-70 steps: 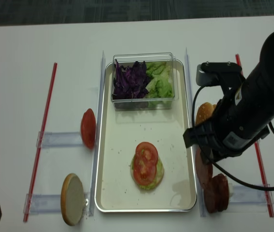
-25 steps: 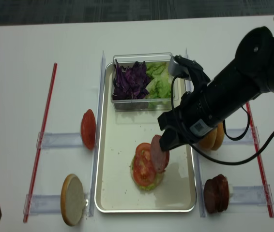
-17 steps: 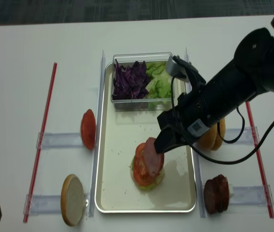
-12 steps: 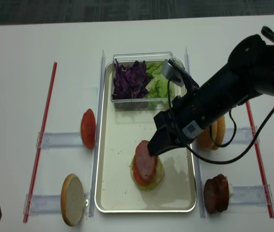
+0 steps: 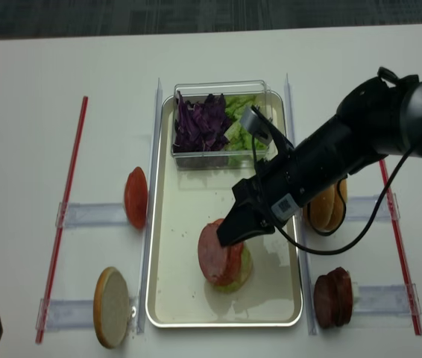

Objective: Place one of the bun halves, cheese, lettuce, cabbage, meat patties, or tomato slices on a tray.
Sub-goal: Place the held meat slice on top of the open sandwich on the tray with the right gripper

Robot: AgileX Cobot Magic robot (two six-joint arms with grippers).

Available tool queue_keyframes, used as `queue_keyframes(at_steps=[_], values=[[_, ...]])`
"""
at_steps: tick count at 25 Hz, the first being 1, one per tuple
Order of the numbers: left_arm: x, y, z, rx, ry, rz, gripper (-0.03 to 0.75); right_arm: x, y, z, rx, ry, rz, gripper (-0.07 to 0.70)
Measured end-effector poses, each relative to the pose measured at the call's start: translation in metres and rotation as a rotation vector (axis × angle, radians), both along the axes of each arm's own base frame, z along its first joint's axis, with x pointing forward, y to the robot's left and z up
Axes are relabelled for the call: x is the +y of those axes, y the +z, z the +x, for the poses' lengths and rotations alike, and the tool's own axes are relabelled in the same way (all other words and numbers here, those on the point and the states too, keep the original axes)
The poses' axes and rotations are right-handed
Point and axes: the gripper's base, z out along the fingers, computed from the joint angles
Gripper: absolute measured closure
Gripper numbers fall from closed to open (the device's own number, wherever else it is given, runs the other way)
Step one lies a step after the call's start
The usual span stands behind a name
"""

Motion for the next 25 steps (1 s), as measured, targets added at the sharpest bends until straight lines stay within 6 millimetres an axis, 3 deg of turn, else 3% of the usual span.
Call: queue_keyframes(at_steps=[6, 13, 19, 25], values=[[0.000, 0.000, 0.000, 0.000, 0.000, 0.000, 0.224, 0.000, -0.013, 0.003, 0.011, 0.004, -0.008, 0.521], [0.000, 0.000, 0.000, 0.002, 0.000, 0.000, 0.224, -0.017, -0.016, 0.015, 0.020, -0.058, -0.008, 0.521], [0.000, 0.000, 0.000, 0.002, 0.000, 0.000, 0.224, -0.016, -0.015, 0.013, 0.046, -0.045, 0.033, 0.521], [0.000, 0.000, 0.000, 0.002, 0.000, 0.000, 0.224, -0.015, -0.028, 0.016, 0.060, -0.050, 0.038, 0.521]])
